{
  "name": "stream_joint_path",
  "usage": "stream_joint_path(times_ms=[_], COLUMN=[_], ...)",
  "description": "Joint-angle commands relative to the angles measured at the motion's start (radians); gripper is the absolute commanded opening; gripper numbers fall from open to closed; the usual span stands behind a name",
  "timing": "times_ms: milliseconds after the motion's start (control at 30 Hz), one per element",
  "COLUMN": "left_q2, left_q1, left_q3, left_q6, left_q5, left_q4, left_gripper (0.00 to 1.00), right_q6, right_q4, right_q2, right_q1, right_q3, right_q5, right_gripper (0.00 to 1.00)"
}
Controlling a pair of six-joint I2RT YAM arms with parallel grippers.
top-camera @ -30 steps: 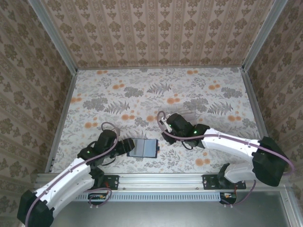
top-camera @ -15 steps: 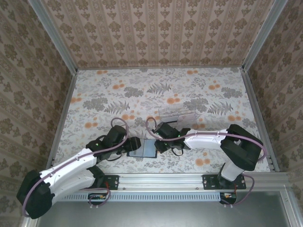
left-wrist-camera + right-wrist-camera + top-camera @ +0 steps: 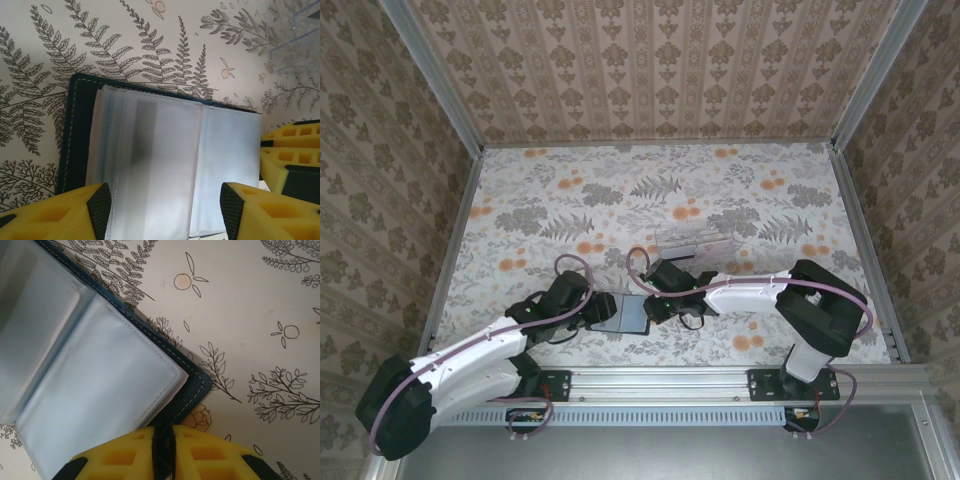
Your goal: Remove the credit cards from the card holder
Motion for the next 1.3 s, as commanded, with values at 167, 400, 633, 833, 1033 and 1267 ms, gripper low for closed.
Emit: stream_joint_path(times_ms=[167, 400, 633, 833, 1033, 1267], left_q2=[0.105, 0.09, -0.009, 0.028, 0.083, 0.102], left_q1=[-0.007, -0.011, -0.019, -0.021, -0.029, -0.035], left_q3=[-0.013, -0.016, -0.017, -0.033, -0.024, -0.033], left_q6=[-0.004, -0.009, -0.01, -0.017, -0.015, -0.023], left_q5=[0.037, 0.033, -0.042, -0.008, 0.005, 0.066], left_q4=[0.087, 0.056, -0.051, 0.001, 0.025, 0.126], left_gripper=[0.61, 0.6, 0.58, 0.57, 0.56, 0.56], right_q6=[0.012, 0.018, 0.023, 0.025, 0.025, 0.027], right_q4=[-0.042, -0.035, -0.036, -0.033, -0.039, -0.036], right_q2=[0.042, 0.048, 0.051, 0.06, 0.062, 0.067], right_q1=[0.008, 0.007, 0.008, 0.008, 0.007, 0.008], right_q3=[0.017, 0.023, 0.02, 0.027, 0.034, 0.029], right_q5=[-0.01, -0.019, -0.024, -0.03, -0.035, -0.033], right_gripper=[0.19, 0.19, 0.19, 0.19, 0.19, 0.19])
